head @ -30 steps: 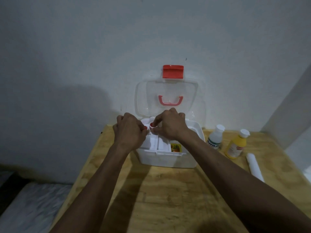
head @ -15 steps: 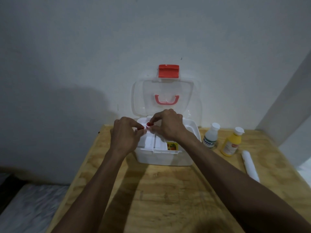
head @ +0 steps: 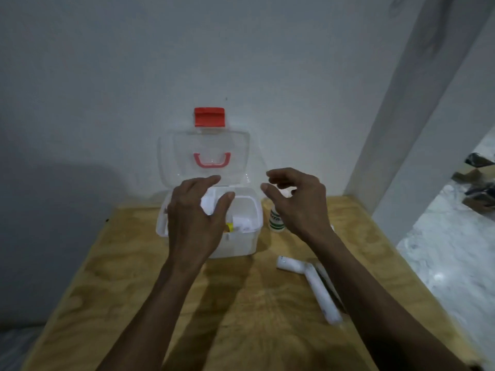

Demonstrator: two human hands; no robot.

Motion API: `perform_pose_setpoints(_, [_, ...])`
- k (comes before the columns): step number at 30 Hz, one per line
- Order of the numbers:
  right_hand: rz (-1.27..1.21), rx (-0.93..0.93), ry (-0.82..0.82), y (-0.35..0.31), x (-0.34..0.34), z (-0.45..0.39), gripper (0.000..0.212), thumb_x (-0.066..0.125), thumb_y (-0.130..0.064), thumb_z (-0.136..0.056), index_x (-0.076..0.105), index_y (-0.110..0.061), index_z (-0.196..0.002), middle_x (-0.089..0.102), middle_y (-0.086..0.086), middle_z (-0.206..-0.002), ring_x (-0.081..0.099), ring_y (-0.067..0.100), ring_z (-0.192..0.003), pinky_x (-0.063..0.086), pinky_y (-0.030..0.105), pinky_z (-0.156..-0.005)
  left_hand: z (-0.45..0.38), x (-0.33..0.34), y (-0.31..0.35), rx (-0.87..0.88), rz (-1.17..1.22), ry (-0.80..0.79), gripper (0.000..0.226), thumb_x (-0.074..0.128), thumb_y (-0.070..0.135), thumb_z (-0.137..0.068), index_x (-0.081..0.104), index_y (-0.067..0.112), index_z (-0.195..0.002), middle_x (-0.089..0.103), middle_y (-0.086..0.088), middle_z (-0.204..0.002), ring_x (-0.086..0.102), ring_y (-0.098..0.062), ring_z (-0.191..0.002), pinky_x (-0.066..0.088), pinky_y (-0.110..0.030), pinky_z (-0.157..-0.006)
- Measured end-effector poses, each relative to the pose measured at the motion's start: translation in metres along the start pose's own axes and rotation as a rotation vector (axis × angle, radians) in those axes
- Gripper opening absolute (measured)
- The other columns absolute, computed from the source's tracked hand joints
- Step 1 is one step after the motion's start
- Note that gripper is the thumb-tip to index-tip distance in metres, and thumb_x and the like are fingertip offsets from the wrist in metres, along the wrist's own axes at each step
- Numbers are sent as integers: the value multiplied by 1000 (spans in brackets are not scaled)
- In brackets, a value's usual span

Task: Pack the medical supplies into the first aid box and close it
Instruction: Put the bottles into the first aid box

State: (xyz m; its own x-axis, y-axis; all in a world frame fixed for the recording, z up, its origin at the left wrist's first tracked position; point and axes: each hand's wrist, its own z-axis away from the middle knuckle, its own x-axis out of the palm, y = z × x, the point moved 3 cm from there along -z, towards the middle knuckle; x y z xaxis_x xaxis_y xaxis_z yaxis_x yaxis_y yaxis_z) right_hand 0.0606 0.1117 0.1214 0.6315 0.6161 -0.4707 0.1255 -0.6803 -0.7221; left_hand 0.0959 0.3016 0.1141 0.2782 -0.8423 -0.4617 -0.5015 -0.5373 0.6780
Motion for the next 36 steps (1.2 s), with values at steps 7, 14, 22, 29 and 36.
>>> perform_pose_setpoints(7, [29,131,254,65,-57,14,29,73,-32,-84,70,-24,-111,71,-7,-99,63,11,-90,53,36,-81,29,80,62,20,64,-17,39,65,31,-90,62,20,-128,62,-3,-126,52,-20,-119,35,-21,-92])
perform_pose_setpoints(14, [18,160,232,103,-43,19,38,72,-39,-85,67,-24,-119,70,-4,-113,60,18,-104,49,43,-90,44,146,67,-194,121,-69,47,56,22,-96,45,19,-142,44,-8,-148,37,-23,-138,29,-25,-106])
perform_pose_setpoints(22, [-24,177,230,126,-23,18,38,73,-37,-84,68,-24,-120,71,-4,-106,59,21,-104,50,40,-85,44,172,48,-231,198,14,41,57,9,-94,54,9,-135,58,-14,-134,52,-29,-126,35,-27,-102])
perform_pose_setpoints(29, [-15,90,296,126,-16,20,33,76,-30,-83,71,-24,-115,66,-13,-94,61,17,-94,43,25,-76,45,177,35,-97,211,139,28,61,9,-94,65,9,-122,69,-8,-116,62,-18,-107,37,-9,-93])
perform_pose_setpoints(36, [-44,60,339,128,-16,17,29,78,-25,-81,74,-21,-109,69,-7,-91,63,15,-90,46,21,-77,42,179,33,-45,221,171,23,66,11,-91,69,9,-115,73,-5,-109,66,-17,-100,45,-16,-90])
